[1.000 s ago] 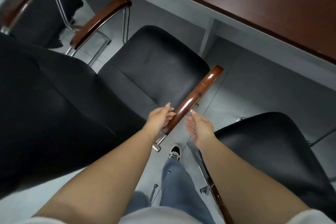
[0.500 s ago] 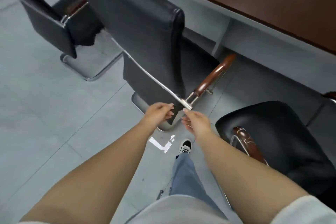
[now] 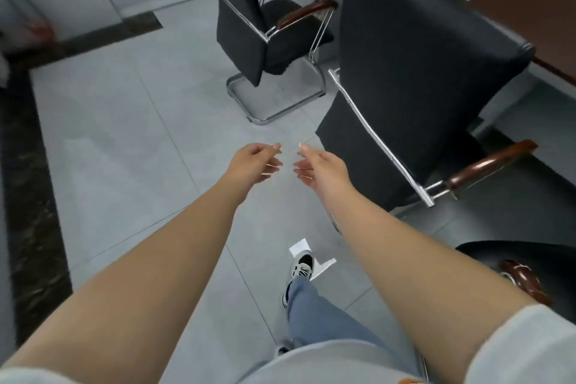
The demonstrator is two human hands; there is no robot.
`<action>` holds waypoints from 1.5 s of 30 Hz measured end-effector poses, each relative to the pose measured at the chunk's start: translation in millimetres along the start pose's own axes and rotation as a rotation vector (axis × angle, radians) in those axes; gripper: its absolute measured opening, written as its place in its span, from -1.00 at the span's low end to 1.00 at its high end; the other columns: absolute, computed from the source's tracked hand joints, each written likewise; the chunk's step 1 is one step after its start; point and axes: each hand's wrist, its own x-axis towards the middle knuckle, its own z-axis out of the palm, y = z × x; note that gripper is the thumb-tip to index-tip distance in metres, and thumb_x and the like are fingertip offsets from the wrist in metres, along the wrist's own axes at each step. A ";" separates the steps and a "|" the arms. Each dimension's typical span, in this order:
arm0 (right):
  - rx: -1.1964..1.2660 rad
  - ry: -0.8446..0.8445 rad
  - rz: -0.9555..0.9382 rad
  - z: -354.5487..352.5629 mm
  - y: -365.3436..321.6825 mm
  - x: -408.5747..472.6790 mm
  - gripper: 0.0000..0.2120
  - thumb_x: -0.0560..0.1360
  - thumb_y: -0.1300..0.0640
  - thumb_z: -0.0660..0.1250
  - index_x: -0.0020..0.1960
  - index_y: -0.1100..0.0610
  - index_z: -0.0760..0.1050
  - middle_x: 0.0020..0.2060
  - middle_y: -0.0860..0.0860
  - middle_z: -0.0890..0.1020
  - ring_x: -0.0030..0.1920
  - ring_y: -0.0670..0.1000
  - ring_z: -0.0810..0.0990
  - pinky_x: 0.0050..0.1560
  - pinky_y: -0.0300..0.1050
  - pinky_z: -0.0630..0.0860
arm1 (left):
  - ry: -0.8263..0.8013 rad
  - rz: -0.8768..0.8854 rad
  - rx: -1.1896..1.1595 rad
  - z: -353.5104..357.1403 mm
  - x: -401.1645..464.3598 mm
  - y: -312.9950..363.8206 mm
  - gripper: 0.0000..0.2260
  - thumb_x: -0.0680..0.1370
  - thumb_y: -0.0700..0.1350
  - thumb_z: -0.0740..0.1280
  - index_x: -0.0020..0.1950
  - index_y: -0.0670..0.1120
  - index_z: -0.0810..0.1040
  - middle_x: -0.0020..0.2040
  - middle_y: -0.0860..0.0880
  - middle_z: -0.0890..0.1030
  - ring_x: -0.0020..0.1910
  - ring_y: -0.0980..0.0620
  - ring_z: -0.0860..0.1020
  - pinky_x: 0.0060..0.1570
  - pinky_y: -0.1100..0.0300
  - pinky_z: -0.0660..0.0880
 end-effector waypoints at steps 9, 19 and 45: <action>0.001 -0.011 0.002 56.3 -38.4 92.7 -0.82 0.52 0.07 0.32 -0.19 0.15 0.50 -0.31 0.05 0.56 -0.30 -0.05 0.53 -0.12 -0.26 0.54 | -0.011 -0.016 -0.001 -39.5 98.2 39.4 -0.82 0.56 0.03 0.26 -0.13 -0.05 0.53 -0.20 0.00 0.59 -0.21 0.08 0.55 -0.09 0.25 0.49; 0.060 0.080 -0.025 86.3 -143.3 238.1 -0.81 0.50 0.02 0.33 -0.17 0.14 0.53 -0.30 0.05 0.57 -0.31 -0.03 0.55 -0.18 -0.27 0.54 | -0.104 -0.003 0.013 -36.2 259.7 154.6 -0.80 0.56 0.06 0.25 -0.13 -0.03 0.55 -0.19 0.02 0.61 -0.18 0.08 0.56 -0.05 0.22 0.50; 0.394 0.817 -0.013 90.3 -296.1 488.2 -0.76 0.51 -0.01 0.33 -0.05 0.17 0.55 -0.24 0.04 0.59 -0.21 -0.02 0.58 -0.05 -0.20 0.55 | -0.792 -0.046 0.400 68.1 599.9 302.2 -0.78 0.56 0.07 0.24 -0.17 -0.04 0.51 -0.23 0.01 0.59 -0.24 0.09 0.53 -0.13 0.26 0.44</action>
